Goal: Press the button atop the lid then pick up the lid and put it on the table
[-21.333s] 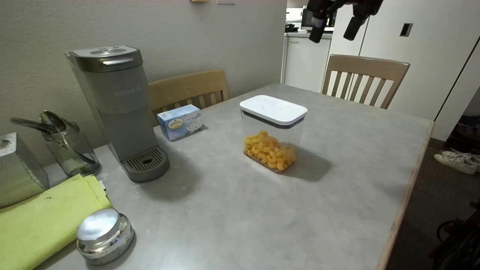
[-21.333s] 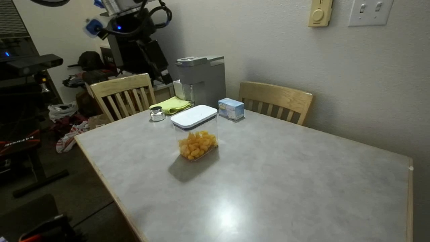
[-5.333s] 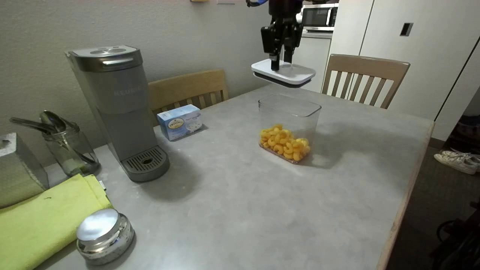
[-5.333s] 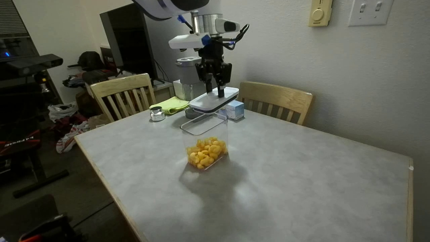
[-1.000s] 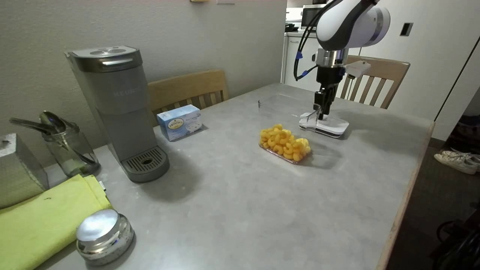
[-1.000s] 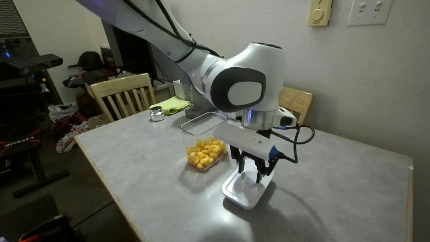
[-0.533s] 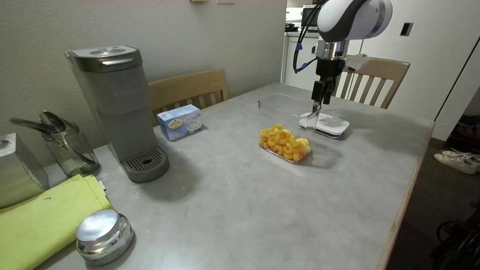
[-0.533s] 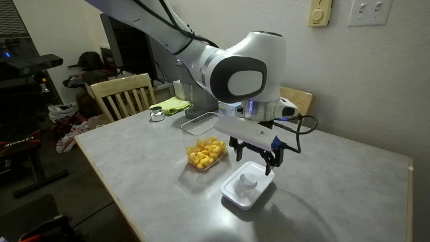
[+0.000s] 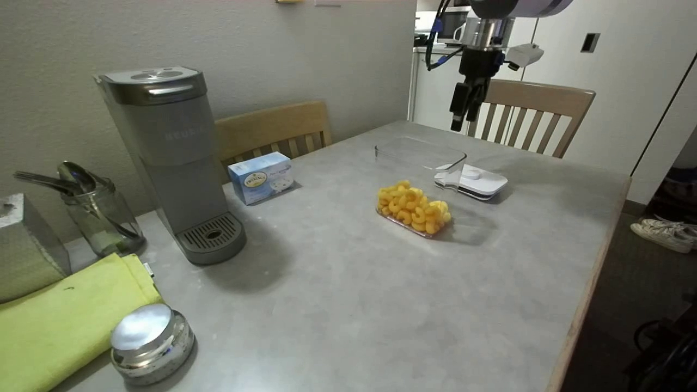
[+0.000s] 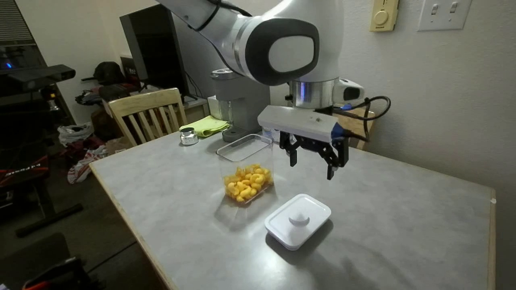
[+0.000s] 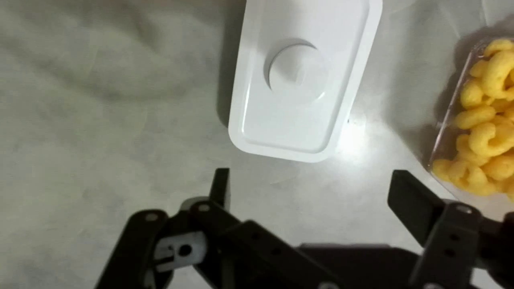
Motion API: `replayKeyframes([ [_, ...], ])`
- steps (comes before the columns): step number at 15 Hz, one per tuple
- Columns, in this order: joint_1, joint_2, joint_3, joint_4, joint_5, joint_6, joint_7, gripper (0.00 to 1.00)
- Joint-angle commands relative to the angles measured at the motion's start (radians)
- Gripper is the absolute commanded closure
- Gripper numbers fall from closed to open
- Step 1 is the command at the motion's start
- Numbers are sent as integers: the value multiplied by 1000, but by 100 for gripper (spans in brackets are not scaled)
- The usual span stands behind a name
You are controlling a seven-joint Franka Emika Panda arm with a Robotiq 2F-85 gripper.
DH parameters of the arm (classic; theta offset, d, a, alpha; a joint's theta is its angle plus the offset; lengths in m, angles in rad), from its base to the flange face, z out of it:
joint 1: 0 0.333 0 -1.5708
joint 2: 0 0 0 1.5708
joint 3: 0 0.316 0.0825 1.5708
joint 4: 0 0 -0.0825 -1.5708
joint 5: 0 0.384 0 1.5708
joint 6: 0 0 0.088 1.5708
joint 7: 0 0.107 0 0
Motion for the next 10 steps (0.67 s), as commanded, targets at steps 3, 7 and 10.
replayKeyframes([
  [3, -6, -95, 5, -66, 3, 13, -17, 0],
  [7, -1, -134, 1, -77, 6, 6, -13, 0],
  [10, 5, -104, -4, -35, 2, -2, -1, 0],
])
